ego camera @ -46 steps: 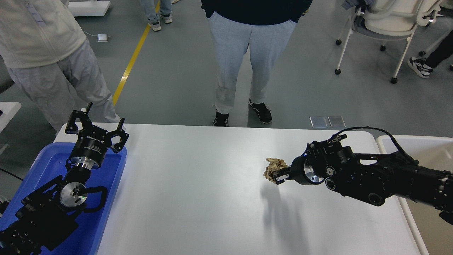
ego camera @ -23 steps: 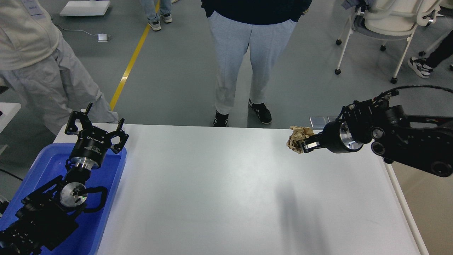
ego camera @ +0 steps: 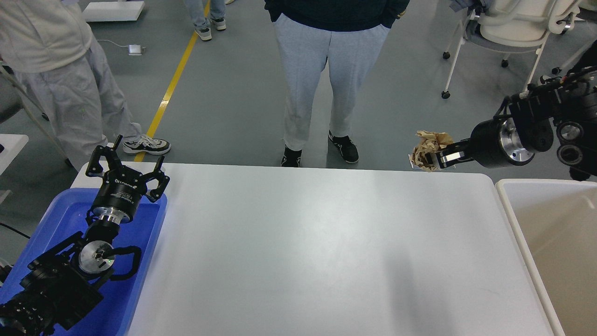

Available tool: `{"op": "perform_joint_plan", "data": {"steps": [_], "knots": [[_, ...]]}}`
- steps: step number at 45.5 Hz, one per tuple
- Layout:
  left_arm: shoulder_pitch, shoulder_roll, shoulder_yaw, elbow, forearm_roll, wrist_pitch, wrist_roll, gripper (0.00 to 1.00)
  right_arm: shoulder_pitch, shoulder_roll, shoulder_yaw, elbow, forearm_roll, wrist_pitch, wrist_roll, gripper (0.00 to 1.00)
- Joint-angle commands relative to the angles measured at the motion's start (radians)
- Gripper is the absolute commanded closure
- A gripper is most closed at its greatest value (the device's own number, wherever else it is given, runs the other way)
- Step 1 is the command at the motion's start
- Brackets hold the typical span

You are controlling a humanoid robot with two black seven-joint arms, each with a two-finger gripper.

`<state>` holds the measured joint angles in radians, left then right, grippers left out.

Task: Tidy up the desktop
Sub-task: 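Lift the paper ball and carry it with the right gripper toward the white bin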

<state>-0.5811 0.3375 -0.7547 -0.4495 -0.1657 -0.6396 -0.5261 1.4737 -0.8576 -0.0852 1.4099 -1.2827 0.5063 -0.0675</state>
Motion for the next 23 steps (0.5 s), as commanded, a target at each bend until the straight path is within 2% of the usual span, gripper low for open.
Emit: {"op": "perform_joint_plan", "data": {"steps": [1, 10, 18, 23], "knots": [[0.0, 0.0, 0.0, 0.0, 0.0, 0.001, 0.0, 0.0, -0.03, -0.11, 0.005, -0.006, 0.005, -0.002, 0.023, 1.0], [0.0, 0.0, 0.0, 0.0, 0.0, 0.0, 0.0, 0.0, -0.163, -0.241, 0.091, -0.014, 0.025, -0.11, 0.103, 1.0], [0.001, 0.0, 0.0, 0.0, 0.0, 0.0, 0.0, 0.0, -0.263, -0.333, 0.159, -0.046, 0.189, -0.14, 0.118, 1.0], [0.001, 0.0, 0.0, 0.0, 0.0, 0.001, 0.0, 0.0, -0.314, -0.353, 0.16, -0.097, 0.227, -0.186, 0.147, 1.0]]}}
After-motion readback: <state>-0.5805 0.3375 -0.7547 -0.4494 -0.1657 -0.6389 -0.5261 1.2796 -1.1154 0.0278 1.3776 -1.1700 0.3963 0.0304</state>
